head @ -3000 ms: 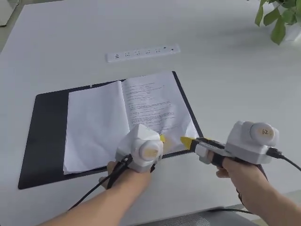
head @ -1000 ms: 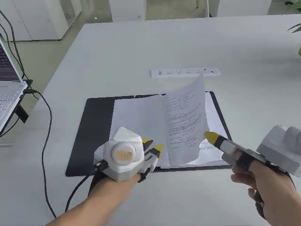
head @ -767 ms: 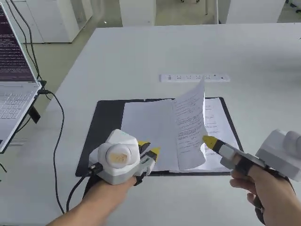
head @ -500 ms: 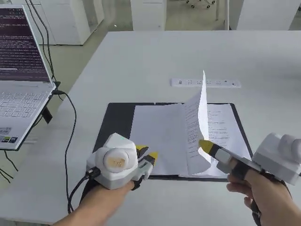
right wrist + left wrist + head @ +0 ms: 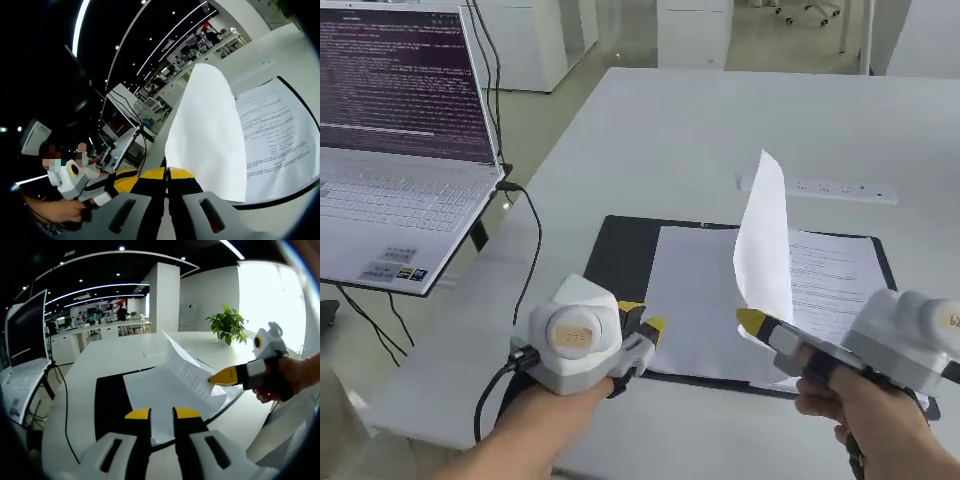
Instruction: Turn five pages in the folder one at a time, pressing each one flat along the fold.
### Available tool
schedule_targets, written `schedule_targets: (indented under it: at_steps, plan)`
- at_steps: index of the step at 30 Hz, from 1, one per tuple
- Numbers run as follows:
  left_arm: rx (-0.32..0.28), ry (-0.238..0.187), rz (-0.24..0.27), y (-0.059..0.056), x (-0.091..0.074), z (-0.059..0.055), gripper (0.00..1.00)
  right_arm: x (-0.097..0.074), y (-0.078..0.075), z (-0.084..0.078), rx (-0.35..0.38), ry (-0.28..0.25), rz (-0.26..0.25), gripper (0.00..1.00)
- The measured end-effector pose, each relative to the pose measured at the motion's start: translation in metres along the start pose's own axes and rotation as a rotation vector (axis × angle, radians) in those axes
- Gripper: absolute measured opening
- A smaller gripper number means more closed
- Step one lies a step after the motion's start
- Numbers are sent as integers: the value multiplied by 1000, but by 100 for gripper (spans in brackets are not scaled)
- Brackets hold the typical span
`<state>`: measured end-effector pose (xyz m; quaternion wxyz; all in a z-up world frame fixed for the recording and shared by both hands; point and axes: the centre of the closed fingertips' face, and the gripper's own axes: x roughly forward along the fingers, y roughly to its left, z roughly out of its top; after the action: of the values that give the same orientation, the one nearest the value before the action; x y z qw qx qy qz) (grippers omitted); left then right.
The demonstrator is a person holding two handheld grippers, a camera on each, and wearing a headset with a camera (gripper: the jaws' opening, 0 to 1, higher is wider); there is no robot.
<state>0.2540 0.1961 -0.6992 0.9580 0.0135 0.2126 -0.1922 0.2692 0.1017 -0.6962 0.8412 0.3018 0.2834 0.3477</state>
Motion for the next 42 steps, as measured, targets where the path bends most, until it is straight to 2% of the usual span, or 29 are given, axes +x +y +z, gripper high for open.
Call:
schedule_targets:
  at_steps: [5,9,12,17,29,36,42]
  plan:
    - [-11,8,18,12,-6,-6,15,16,5,-9,1,29,4,0]
    - [-22,14,28,19,-11,-11,15,32,8,-24,-15,78,5,0]
    - [-29,20,35,25,-13,-16,15,44,5,-39,-23,129,-7,0]
    - [-41,33,45,32,-16,-24,15,60,2,-54,-35,167,-13,0]
    - [-65,69,52,36,-19,-41,14,88,-3,-87,-65,265,-29,0]
    - [-66,86,43,37,-14,-46,14,95,-12,-100,-71,310,-51,0]
    - [-58,116,26,34,-9,-52,14,96,-10,-104,-54,320,-30,5]
